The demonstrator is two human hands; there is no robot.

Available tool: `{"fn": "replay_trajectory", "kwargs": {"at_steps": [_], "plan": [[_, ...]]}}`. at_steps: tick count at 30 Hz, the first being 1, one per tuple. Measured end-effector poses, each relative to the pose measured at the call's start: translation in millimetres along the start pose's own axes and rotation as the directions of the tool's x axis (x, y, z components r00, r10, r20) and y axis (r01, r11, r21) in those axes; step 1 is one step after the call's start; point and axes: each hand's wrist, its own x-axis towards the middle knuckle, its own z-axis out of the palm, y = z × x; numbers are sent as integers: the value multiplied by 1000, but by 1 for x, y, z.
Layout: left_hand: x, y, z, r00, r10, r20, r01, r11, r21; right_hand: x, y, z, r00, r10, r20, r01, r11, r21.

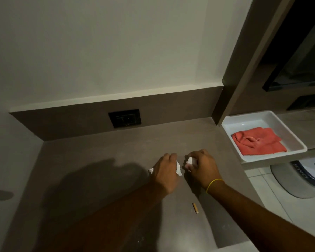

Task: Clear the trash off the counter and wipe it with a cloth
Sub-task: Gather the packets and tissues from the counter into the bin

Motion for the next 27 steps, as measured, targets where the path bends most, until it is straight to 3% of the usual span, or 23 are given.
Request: {"fn": "replay_trajectory", "kwargs": {"at_steps": [6,9,11,14,17,19,22,27], "plan": [[-4,15,25,993,-80,-87,90,990,107,-19,21,3,994,74,-85,-63,990,124],[-5,23,17,991,-116,-62,119,991,55,-32,23,-1,995,69,-77,-57,987,152],[-13,29,10,978,-183,-102,177,982,-58,-40,21,-9,995,70,-65,-57,981,183],[-39,51,-3,937,-311,-156,237,899,-369,-59,17,-28,996,50,-80,-31,975,222],[-79,81,-10,894,-449,-16,345,710,-614,-101,13,-50,992,14,-123,19,964,267],[-105,90,8,873,-483,63,390,616,-684,-140,13,-64,991,11,-135,32,949,314],[-160,105,38,866,-478,144,445,609,-657,-199,30,-69,992,8,-126,34,945,324],[-230,108,120,841,-471,266,529,611,-589,-279,115,-1,988,131,83,-147,964,223]]}}
